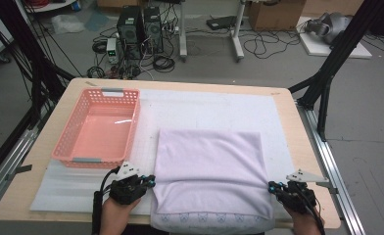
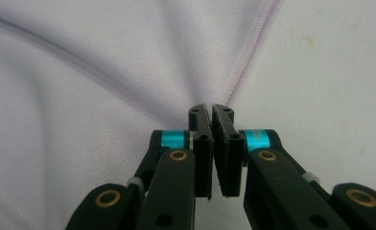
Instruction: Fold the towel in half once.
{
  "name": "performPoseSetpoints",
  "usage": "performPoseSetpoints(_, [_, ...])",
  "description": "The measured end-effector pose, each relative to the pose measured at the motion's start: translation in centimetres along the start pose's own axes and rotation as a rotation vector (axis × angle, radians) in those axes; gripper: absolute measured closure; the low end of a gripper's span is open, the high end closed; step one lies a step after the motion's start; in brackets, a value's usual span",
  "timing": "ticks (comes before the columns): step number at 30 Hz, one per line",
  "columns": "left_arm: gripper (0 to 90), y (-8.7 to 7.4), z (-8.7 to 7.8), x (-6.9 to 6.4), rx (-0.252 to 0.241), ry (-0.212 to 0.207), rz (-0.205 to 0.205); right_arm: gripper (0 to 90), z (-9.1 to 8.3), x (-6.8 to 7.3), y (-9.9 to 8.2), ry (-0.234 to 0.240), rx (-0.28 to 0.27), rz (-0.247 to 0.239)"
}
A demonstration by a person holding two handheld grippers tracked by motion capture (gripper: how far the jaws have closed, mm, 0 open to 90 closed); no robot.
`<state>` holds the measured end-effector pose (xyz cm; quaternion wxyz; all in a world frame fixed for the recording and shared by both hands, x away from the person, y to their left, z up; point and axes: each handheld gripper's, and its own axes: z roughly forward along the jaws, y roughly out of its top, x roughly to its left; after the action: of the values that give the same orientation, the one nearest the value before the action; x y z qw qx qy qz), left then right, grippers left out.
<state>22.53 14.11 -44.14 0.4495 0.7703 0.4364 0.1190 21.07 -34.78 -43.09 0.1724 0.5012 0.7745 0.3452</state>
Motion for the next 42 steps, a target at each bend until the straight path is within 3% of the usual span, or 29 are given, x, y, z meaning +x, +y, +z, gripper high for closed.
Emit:
performPoseSetpoints(3, [86.9, -0.4, -0.5, 0.1, 0.006, -0.029, -0.016, 86.3, -0.8, 0.3, -0.6, 0.028, 0.003, 0.001])
performPoseSetpoints(6, [84.5, -0.1, -0.3, -0.1, -0.019, -0.023, -0.012, 81.8, -0.7, 0.5, -0.5, 0.023, 0.009, -0.008])
performPoseSetpoints(8, [66.9, 0.4, -0.1, -0.3, -0.044, -0.006, -0.002, 72.0, -0.5, 0.5, -0.2, 0.010, -0.001, -0.003])
performPoseSetpoints(10, [56.0, 1.1, 0.2, -0.4, -0.070, 0.001, 0.015, 67.2, -0.4, 0.4, 0.2, 0.000, -0.024, -0.010])
performPoseSetpoints(16, [41.7, 3.5, 1.6, 0.1, -0.131, 0.036, 0.011, 61.8, 0.1, -0.2, 1.8, -0.009, -0.091, -0.019])
performPoseSetpoints(18, [39.8, 4.3, 2.3, 0.6, -0.133, 0.031, -0.013, 60.3, 0.5, -0.5, 2.4, -0.009, -0.103, -0.021])
performPoseSetpoints(25, [38.0, 6.7, 5.1, 2.1, -0.115, 0.034, -0.023, 54.8, 2.5, -1.7, 4.5, 0.024, -0.123, 0.001])
performPoseSetpoints(33, [36.1, 8.5, 7.9, 3.3, -0.120, 0.100, -0.030, 49.0, 5.2, -2.8, 6.7, 0.041, -0.113, 0.001])
performPoseSetpoints(42, [37.2, 9.6, 9.5, 4.6, -0.112, 0.137, -0.065, 44.3, 7.4, -3.8, 9.1, 0.033, -0.122, 0.001])
